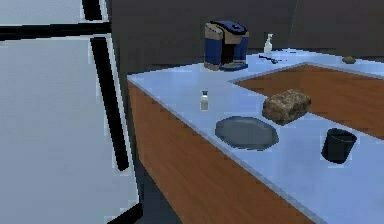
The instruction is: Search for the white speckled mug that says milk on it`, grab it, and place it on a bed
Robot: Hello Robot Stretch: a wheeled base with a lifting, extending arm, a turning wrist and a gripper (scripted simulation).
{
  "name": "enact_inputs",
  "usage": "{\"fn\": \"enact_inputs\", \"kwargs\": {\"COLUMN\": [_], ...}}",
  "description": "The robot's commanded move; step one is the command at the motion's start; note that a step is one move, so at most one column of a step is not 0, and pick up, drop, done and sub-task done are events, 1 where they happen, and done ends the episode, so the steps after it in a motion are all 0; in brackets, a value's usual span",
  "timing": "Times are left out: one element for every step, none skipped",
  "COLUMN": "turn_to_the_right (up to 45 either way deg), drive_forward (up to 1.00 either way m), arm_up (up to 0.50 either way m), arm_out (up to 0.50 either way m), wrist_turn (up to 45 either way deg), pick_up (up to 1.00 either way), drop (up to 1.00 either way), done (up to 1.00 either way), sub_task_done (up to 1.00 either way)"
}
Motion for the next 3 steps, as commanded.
{"fn": "enact_inputs", "kwargs": {"turn_to_the_right": [0.0, 0.0, 0.0], "drive_forward": [0.0, 0.0, 0.0], "arm_up": [0.1, 0.04, 0.0], "arm_out": [0.0, 0.0, 0.0], "wrist_turn": [0.0, 0.0, -45.0], "pick_up": [0.0, 0.0, 0.0], "drop": [0.0, 0.0, 0.0], "done": [0.0, 0.0, 0.0], "sub_task_done": [0.0, 0.0, 0.0]}}
